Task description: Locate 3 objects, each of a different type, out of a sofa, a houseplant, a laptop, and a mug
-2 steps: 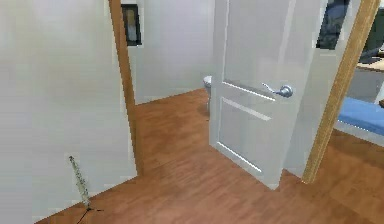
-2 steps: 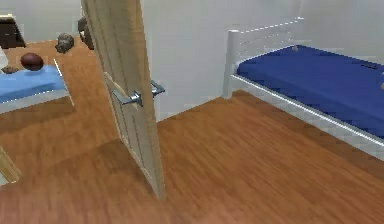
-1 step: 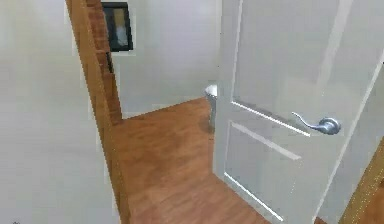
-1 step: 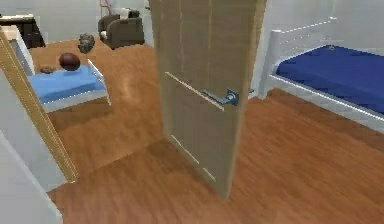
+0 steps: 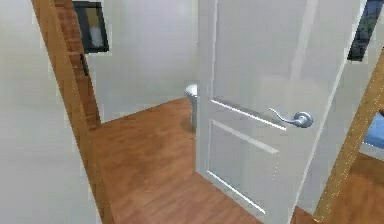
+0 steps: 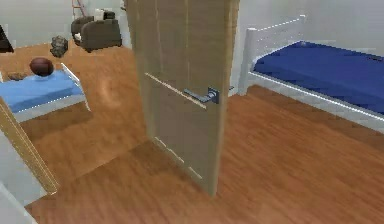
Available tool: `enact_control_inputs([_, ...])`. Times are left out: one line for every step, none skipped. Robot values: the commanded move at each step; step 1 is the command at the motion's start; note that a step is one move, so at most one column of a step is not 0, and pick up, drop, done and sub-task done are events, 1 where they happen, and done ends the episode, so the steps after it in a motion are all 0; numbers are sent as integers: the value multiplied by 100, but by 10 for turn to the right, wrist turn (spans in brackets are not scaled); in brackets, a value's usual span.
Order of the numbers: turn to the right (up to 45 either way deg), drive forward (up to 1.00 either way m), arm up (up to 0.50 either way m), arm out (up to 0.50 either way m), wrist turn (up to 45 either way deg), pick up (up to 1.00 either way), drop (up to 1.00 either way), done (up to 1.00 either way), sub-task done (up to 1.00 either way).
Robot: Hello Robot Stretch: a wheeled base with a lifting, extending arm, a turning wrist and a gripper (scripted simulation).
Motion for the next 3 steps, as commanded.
enact_control_inputs([0,65,0,0,0,0,0,0,0])
enact_control_inputs([-390,0,0,0,0,0,0,0,0])
enact_control_inputs([0,60,0,0,0,0,0,0,0])
